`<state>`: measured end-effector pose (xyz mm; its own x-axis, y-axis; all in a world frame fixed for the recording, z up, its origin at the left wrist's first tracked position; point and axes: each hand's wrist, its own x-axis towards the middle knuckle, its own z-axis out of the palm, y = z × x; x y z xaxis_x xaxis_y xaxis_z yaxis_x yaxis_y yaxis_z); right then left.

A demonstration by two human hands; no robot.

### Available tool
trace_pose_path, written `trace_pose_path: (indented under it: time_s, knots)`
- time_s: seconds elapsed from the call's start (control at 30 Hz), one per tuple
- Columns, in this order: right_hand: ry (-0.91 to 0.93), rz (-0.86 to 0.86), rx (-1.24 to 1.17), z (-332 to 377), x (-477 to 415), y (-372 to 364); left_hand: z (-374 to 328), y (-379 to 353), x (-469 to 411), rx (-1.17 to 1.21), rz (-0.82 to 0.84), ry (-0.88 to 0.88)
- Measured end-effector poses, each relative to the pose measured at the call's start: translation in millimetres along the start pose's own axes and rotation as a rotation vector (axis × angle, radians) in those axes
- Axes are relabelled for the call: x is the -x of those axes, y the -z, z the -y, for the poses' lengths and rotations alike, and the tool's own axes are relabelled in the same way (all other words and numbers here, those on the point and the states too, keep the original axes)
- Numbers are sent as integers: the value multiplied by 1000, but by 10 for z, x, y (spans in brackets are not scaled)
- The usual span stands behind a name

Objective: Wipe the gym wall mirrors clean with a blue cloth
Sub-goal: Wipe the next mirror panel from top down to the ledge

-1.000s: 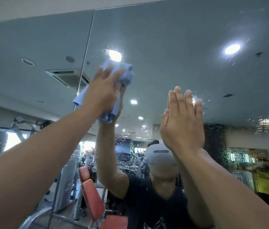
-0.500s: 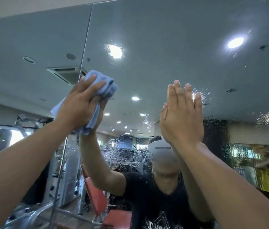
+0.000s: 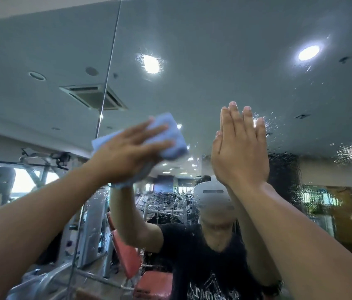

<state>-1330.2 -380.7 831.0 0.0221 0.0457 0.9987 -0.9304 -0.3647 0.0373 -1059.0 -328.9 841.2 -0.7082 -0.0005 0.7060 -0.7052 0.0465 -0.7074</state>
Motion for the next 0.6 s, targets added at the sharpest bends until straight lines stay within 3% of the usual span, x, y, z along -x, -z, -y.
trace_pose_path:
  time_s: [0.1, 0.17, 0.2, 0.33, 0.43, 0.5, 0.6]
  knots:
    - [0, 13, 7, 7, 10, 3, 158, 70, -144, 102, -104, 458]
    - [-1, 16, 7, 6, 5, 13, 15, 22, -225, 89, -143, 601]
    - [-3, 14, 2, 8, 6, 16, -99, 0, -240, 76, -157, 578]
    - [-8, 12, -17, 15, 6, 22, -542, -50, -116, 44, -106, 201]
    - [-9, 12, -25, 12, 9, 21, -424, -37, -123, 36, -53, 37]
    - [-10, 9, -27, 12, 5, 31, -128, -65, -229, 31, -82, 123]
    - [-1, 33, -16, 5, 7, 46, 245, 25, -398, 120, -115, 475]
